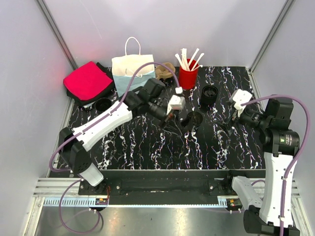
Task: Pack the takeout coffee
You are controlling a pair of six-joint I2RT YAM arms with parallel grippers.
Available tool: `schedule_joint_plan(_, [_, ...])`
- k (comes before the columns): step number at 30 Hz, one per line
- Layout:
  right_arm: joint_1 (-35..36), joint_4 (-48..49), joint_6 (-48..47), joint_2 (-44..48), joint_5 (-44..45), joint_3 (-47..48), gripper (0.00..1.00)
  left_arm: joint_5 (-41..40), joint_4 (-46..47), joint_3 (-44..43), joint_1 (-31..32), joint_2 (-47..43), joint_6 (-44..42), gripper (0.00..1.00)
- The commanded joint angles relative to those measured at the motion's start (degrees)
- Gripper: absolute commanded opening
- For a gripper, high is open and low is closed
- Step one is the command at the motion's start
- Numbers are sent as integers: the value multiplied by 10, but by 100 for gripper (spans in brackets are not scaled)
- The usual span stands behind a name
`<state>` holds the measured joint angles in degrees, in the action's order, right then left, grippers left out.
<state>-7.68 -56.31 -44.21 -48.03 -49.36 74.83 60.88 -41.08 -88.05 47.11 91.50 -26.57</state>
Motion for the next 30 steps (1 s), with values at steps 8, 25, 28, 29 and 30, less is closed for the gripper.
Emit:
schedule_joint_plan(8, [11, 84, -128, -24, -112, -37, 92, 307, 101, -23, -60, 83, 211, 5])
schedule_joint_plan(25, [183, 201, -88, -20, 67, -148, 74, 355, 101, -117, -81, 208, 330, 1])
schedule_joint_plan(28, [212, 199, -78, -23, 90, -151, 65, 355, 101, -130, -90, 217, 337, 1])
schedule_joint_plan(29, [218, 199, -79, -25, 103, -153, 64, 355, 101, -133, -90, 219, 337, 1])
schedule_joint_plan(30, [225, 201, -77, -26, 107, -158, 62, 355, 101, -135, -91, 219, 338, 1])
